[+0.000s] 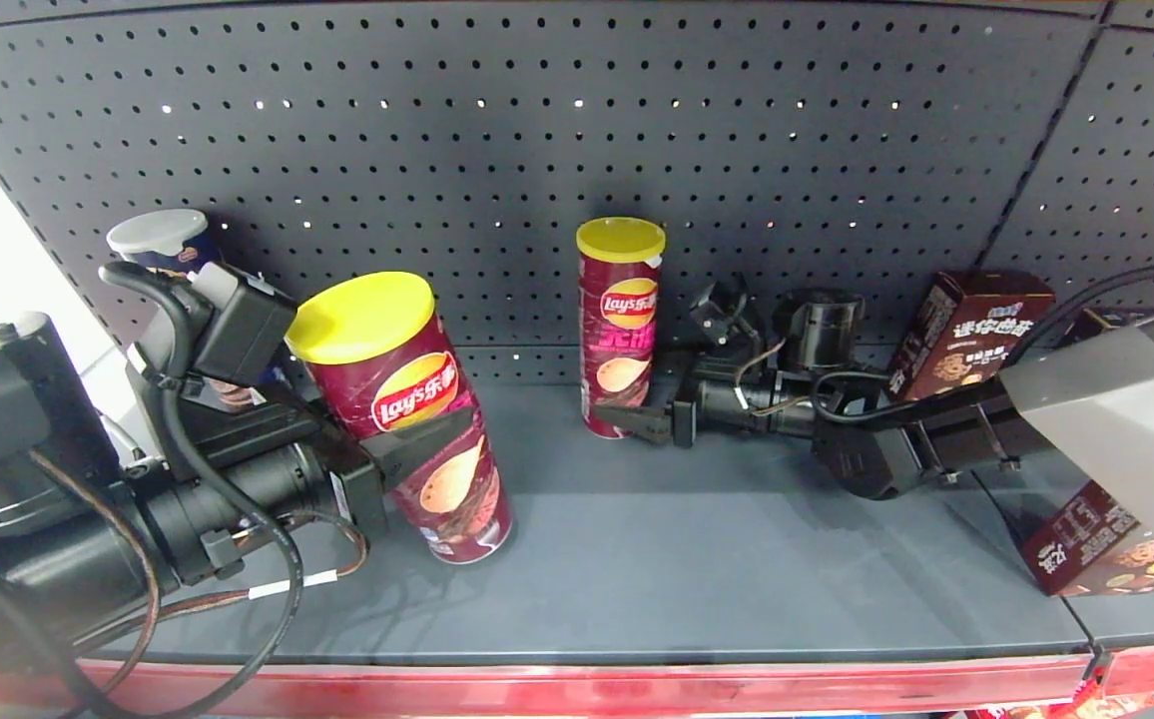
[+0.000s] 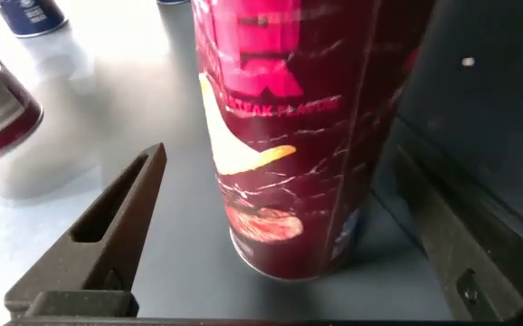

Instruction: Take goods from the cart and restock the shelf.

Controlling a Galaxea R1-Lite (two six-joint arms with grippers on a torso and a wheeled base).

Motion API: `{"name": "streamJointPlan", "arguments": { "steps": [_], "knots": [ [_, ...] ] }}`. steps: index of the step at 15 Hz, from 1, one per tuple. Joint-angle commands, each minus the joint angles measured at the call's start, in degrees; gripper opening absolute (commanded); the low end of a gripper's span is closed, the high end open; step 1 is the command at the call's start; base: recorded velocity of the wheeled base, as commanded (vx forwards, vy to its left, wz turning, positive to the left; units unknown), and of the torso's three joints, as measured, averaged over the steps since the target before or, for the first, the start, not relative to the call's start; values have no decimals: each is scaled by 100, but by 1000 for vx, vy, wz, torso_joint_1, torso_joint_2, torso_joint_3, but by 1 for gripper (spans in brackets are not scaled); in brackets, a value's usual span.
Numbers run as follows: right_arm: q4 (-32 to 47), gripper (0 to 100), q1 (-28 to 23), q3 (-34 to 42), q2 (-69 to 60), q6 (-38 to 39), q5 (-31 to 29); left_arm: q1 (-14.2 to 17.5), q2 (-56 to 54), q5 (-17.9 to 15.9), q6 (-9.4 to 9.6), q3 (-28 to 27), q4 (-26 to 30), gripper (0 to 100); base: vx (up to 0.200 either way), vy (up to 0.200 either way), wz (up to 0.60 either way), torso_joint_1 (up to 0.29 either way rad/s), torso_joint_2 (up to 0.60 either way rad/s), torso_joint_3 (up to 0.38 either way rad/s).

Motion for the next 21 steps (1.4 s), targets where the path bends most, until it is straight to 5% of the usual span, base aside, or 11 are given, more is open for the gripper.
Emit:
{"name": "streamJointPlan", "arguments": {
  "steps": [1,6,7,15,21],
  "knots": [
    [9,100,-4,-128,152,3,25,0,-10,-1,-3,21,-9,0,0,0,0,0,0,0],
    [501,100,-30,-1139,548,3,51,167,-28,-62,-3,73,-18,0,0,0,0,0,0,0],
    [501,0,-30,-1139,548,3,51,167,-28,-62,-3,73,-18,0,0,0,0,0,0,0],
    [659,0,23,-1007,381,-23,60,202,-37,-133,6,91,-27,0,0,0,0,0,0,0],
    [158,0,216,610,-744,-23,-115,202,-37,-141,6,91,-27,0,0,0,0,0,0,0]
  ]
}}
